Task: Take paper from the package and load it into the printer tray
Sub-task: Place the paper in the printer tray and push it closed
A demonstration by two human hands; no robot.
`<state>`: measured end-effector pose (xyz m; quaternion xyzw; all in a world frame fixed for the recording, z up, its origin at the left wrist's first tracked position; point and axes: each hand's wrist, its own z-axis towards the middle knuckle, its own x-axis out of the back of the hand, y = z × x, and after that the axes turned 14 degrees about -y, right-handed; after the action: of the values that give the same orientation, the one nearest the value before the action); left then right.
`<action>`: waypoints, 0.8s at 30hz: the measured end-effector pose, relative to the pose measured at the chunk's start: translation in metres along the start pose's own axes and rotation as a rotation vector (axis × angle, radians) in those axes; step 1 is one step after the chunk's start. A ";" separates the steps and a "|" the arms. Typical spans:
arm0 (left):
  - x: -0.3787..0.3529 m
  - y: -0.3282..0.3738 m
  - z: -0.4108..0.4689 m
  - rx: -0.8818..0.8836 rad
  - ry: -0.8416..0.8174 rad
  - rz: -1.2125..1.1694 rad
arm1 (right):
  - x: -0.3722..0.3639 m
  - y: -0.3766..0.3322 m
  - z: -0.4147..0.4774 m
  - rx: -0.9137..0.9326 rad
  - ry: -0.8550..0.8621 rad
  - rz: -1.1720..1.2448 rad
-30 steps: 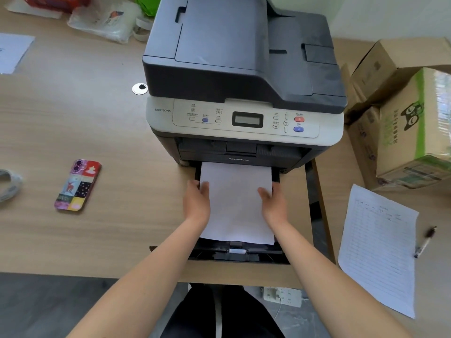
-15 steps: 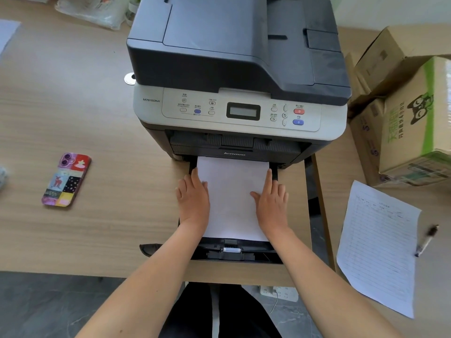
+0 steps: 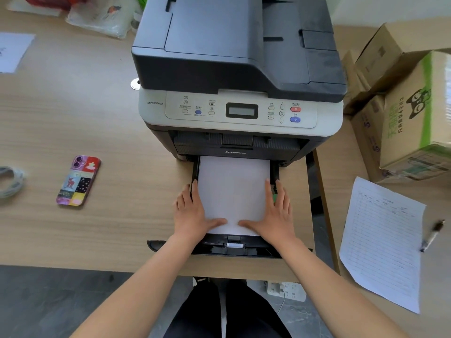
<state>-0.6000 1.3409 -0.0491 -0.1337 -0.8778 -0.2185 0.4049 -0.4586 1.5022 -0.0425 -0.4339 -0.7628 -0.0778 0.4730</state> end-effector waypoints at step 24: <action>0.046 -0.035 -0.014 -0.102 -0.027 -0.218 | 0.055 0.007 -0.040 -0.160 -0.309 0.409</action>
<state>-0.6350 1.3064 -0.0150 -0.0609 -0.8803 -0.3036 0.3595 -0.4372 1.5180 0.0206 -0.6218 -0.7139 0.0265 0.3210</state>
